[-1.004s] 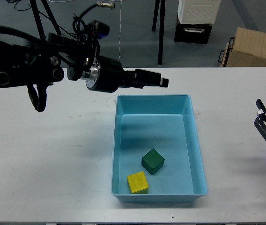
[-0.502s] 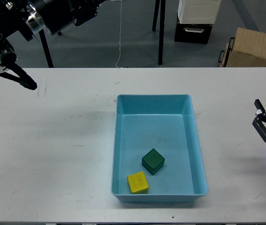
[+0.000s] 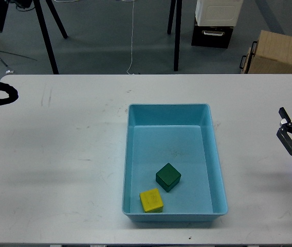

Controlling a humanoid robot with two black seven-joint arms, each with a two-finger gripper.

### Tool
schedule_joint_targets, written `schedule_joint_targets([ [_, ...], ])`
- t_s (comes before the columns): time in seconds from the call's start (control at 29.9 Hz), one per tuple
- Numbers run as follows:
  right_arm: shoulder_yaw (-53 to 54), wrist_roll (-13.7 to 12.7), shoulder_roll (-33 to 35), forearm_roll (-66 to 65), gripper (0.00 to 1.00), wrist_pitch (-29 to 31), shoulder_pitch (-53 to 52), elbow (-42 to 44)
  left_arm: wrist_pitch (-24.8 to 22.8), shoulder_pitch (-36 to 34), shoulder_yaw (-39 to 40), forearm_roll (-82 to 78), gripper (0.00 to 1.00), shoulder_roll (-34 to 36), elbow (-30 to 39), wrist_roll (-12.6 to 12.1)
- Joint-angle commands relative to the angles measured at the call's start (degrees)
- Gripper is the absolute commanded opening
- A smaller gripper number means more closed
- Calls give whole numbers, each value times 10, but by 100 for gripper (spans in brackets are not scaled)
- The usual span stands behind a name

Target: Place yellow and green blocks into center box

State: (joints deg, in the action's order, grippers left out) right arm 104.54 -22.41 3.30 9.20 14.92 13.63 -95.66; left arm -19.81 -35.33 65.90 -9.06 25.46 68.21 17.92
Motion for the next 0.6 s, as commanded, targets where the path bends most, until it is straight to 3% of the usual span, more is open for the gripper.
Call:
schedule_joint_targets([
  [0.0,-1,0,-9,-2,100,0,5,-13,6,125,115,8,100,-34,76,-88],
  [0.07,-1,0,-19,-16,100,0,17,-22,7,197,145,22,100,-38,127,-111],
  [0.27,-7,1,-33,-43,100,1,67,-27,9,377,201,33,100,-107,242,-117],
  [0.57,-12,1,-33,-43,100,31,112,-36,4,525,242,34,100,-240,313,-115],
])
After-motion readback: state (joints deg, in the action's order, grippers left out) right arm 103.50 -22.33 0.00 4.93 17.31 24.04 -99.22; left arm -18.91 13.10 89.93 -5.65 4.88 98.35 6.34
